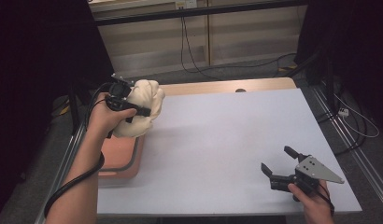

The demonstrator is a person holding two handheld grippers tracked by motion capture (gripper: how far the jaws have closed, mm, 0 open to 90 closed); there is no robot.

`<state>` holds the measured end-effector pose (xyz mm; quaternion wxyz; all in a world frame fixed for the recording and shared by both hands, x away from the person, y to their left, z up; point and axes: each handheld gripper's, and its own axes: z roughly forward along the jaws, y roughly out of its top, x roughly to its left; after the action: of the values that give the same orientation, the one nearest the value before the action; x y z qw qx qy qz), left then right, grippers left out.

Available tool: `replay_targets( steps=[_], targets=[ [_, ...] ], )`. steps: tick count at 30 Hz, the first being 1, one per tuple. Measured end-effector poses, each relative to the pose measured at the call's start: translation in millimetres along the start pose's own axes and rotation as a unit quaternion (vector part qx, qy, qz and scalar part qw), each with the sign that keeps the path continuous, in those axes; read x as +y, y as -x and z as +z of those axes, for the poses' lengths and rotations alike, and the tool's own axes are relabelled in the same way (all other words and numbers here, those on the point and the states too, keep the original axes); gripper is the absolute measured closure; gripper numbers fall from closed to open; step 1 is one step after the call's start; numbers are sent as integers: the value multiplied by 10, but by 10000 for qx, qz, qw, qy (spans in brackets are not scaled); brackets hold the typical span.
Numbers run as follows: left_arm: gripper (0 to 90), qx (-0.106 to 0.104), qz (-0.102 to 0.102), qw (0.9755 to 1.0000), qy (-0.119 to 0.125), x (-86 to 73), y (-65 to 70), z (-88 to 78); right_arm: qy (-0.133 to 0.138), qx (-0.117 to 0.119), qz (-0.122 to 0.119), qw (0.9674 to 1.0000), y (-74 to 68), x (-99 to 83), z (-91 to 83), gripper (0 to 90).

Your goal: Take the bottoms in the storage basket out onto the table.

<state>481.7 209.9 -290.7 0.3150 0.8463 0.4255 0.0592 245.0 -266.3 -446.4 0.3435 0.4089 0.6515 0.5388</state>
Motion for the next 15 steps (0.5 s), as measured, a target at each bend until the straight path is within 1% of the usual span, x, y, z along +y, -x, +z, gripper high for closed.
replay_targets(
  steps=[1,4,5,7,8,9,10,11,15],
  targets=[
    [455,-39,55,10000,-28,5,9,3,-7,2,-2,10000,-1,0,0,18],
    [454,-78,86,9999,-6,15,61,31,-27,11,3,10000,-1,-2,4,19],
    [454,-97,146,9998,-30,19,75,36,-35,9,3,10000,-3,-4,6,18],
    [453,-135,186,9997,-24,25,106,51,-31,17,9,10000,-5,-3,5,17],
    [453,-160,154,9998,5,28,128,59,-25,15,7,10000,-5,-2,4,17],
    [452,-152,219,9996,4,31,140,64,-15,17,7,10000,-5,-1,4,17],
    [452,-167,242,9996,2,36,151,70,-17,16,4,10000,-3,-1,2,16],
    [451,-206,219,9995,-3,39,163,80,-17,10,4,10000,-2,-1,2,16],
    [451,-228,287,9993,-44,44,191,117,0,9,5,10000,-2,2,-2,16]
  ],
)
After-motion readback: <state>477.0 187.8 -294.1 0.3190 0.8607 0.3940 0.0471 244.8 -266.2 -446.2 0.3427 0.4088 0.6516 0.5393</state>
